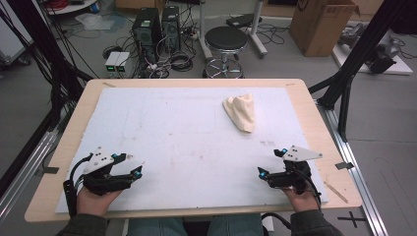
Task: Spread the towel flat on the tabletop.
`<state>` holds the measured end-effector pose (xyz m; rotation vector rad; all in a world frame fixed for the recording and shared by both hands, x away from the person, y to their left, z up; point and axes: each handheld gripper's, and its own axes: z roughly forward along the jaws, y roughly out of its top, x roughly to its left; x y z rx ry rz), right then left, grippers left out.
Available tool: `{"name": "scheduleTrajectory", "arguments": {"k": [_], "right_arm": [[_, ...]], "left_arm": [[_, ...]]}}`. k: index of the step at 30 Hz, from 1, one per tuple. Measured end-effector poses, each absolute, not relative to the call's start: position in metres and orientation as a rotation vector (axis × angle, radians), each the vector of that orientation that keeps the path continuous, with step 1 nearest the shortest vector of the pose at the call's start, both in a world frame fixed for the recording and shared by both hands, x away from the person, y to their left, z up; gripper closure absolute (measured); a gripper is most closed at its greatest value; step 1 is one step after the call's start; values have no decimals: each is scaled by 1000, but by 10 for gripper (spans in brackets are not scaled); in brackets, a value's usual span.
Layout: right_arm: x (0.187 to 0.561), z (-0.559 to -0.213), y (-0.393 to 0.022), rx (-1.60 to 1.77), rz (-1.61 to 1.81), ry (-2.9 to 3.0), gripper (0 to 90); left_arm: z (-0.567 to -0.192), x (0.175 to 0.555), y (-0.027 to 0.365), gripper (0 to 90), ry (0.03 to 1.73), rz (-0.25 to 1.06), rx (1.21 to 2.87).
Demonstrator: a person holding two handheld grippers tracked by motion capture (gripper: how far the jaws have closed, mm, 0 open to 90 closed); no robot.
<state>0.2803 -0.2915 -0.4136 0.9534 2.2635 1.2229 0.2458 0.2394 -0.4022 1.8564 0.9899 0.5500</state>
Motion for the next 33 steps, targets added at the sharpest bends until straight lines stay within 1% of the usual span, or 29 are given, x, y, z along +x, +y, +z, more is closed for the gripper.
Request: {"name": "scheduleTrajectory", "arguments": {"k": [8,33], "right_arm": [[282,-415,-294,958,1220,2261,110],[285,-413,-286,930,1227,2268,110]], "left_arm": [[-404,250,237,268,993,548,1864],[-405,244,241,264,1005,561,1844]]}}
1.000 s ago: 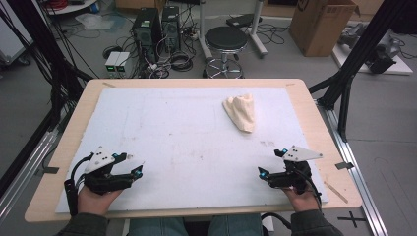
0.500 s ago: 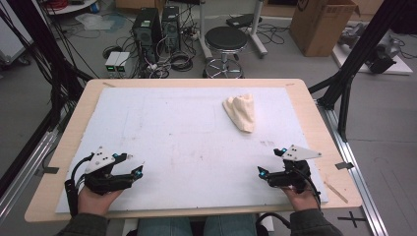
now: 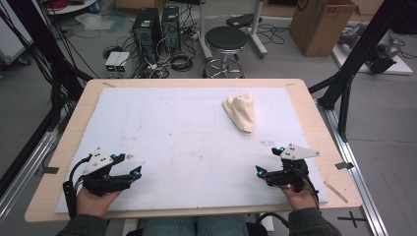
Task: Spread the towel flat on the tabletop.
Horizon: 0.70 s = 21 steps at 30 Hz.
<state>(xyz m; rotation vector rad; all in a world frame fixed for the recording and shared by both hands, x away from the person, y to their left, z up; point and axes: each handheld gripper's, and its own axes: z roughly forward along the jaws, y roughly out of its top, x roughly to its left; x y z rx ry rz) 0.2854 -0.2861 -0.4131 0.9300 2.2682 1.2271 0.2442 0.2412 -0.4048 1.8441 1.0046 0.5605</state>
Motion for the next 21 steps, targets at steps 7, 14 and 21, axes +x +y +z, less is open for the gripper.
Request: {"name": "scheduleTrajectory", "arguments": {"k": [7,14,21], "right_arm": [[297,-409,-285,973,1266,2265,110],[306,-404,-281,976,1254,2296,110],[323,-391,-277,952,1269,2318,110]], "left_arm": [[-405,244,241,264,1005,559,1845],[-405,243,241,264,1006,563,1842],[-406,244,242,264,1007,566,1841]]}}
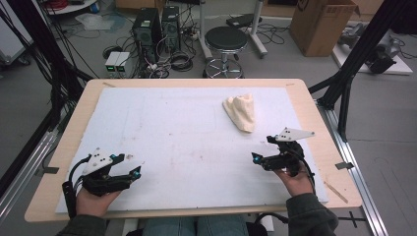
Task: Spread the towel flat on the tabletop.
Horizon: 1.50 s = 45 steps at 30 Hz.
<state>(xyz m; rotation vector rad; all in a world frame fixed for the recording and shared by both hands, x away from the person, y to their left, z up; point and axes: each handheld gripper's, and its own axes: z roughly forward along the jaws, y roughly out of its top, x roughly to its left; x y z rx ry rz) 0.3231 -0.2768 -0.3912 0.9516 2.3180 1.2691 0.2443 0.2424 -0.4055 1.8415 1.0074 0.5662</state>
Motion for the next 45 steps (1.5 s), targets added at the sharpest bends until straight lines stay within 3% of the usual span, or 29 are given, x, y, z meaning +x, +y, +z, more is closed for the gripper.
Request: {"name": "scheduleTrajectory", "arguments": {"k": [43,45], "right_arm": [[443,-335,-247,1023,1142,2319,115],[450,-335,-246,1028,1146,2309,165]], "left_arm": [[-405,248,246,266,1006,570,1834],[-404,248,247,266,1006,572,1835]]}}
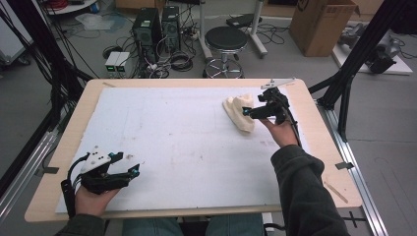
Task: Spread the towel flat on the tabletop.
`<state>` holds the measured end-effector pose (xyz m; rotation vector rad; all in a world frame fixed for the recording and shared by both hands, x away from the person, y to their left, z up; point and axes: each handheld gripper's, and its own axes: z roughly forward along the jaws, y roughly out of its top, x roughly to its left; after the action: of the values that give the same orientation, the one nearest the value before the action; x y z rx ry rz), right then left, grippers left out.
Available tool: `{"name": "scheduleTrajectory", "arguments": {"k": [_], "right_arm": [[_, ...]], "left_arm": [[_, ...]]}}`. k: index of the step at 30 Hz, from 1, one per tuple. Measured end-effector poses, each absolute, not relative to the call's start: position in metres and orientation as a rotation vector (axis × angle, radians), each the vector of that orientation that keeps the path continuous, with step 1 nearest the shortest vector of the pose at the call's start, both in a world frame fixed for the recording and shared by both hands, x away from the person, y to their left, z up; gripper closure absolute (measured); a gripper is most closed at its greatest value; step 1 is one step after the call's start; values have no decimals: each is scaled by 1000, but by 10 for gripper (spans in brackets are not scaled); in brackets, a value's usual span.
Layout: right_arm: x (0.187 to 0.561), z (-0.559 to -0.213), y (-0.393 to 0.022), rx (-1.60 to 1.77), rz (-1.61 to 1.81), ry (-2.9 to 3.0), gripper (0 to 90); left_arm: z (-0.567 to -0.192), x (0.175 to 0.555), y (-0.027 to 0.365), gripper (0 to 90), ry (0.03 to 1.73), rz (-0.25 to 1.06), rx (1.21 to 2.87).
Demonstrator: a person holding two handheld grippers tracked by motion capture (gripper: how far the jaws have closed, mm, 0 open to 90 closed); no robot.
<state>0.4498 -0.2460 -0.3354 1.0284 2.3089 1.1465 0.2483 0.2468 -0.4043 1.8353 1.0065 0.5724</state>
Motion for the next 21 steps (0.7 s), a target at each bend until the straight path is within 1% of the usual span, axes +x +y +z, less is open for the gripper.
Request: {"name": "scheduleTrajectory", "arguments": {"k": [3,6,8,10,13,17,21], "right_arm": [[460,-341,-244,1064,1117,2272,168],[469,-350,-241,1110,1100,2274,203],[474,-357,-237,1123,1070,2283,207],[479,-364,-233,1115,1049,2284,244],[486,-374,-229,1140,1023,2280,251],[496,-389,-226,1219,1032,2269,281],[502,-401,-221,1254,1000,2261,335]], "left_arm": [[-405,249,246,266,1009,568,1831],[-405,250,246,266,1004,566,1837],[-405,250,246,266,1006,564,1837],[-405,251,246,266,1005,566,1838],[-406,251,246,267,1005,564,1837],[-407,252,245,267,1009,557,1838],[-407,253,245,267,1008,557,1844]]}}
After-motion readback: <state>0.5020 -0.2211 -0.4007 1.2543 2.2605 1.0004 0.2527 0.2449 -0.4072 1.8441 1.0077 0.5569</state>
